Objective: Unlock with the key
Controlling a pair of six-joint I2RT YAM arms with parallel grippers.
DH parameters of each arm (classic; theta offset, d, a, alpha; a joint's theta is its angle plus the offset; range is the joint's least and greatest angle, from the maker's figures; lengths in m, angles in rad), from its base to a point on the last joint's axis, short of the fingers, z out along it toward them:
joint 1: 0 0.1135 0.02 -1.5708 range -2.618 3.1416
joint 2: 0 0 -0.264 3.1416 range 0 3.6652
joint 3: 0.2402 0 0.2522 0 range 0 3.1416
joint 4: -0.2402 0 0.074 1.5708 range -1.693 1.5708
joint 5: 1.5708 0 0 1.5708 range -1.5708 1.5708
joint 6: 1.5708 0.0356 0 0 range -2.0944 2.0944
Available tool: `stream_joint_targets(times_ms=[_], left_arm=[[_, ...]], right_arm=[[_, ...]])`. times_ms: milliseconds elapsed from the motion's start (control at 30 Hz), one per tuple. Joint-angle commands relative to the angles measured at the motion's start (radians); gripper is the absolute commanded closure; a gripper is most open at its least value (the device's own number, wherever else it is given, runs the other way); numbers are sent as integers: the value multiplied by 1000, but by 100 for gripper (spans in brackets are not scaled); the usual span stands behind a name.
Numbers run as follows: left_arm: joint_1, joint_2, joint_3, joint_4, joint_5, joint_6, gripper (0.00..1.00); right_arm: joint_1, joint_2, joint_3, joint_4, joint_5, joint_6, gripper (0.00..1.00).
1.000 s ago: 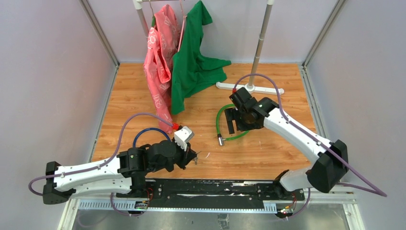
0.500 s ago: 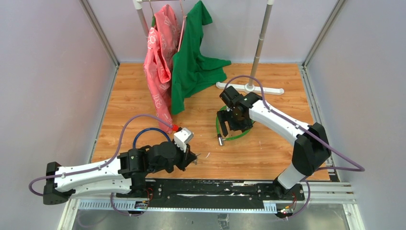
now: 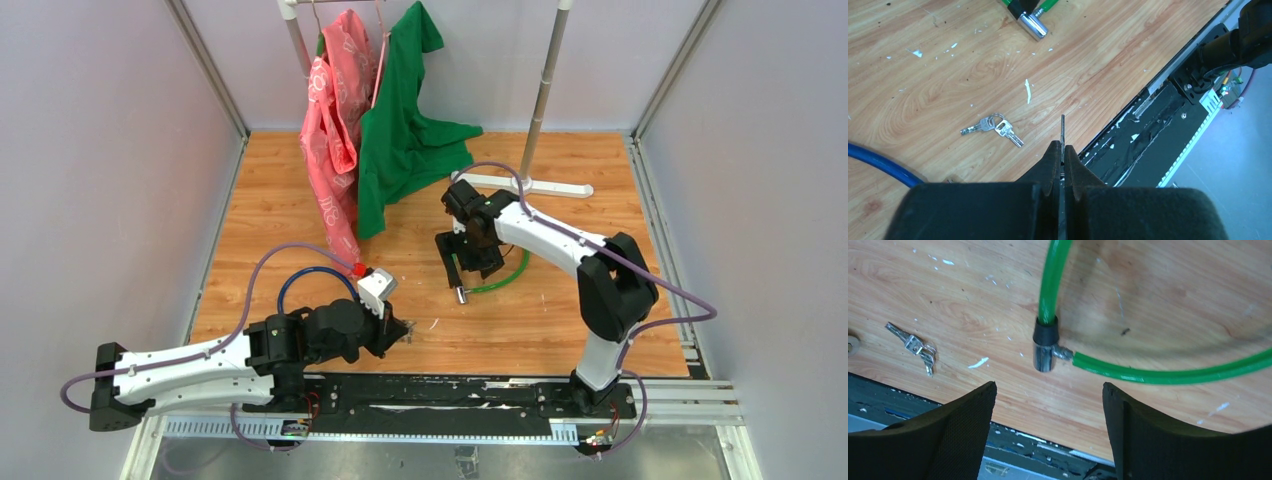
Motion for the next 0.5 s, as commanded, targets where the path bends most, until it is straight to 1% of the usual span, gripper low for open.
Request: stream_joint_targets(times_ms=[0,100,233,333,467], left_arm=[[5,-14,-13,35,-4,-27,100],[4,-13,-13,35,1,-31,100],[5,-16,-11,21,2,-39,100],[5,-25,-18,16,-2,-47,100],[5,-34,-28,18,-7,-55,100]], right_arm=[[24,60,23,92,-37,-63,21],[24,110,29,137,-5,-84,25],[25,180,52,138,16,-85,32],[24,199,44,143,21,-76,39],[24,215,25,147,19,-72,46]])
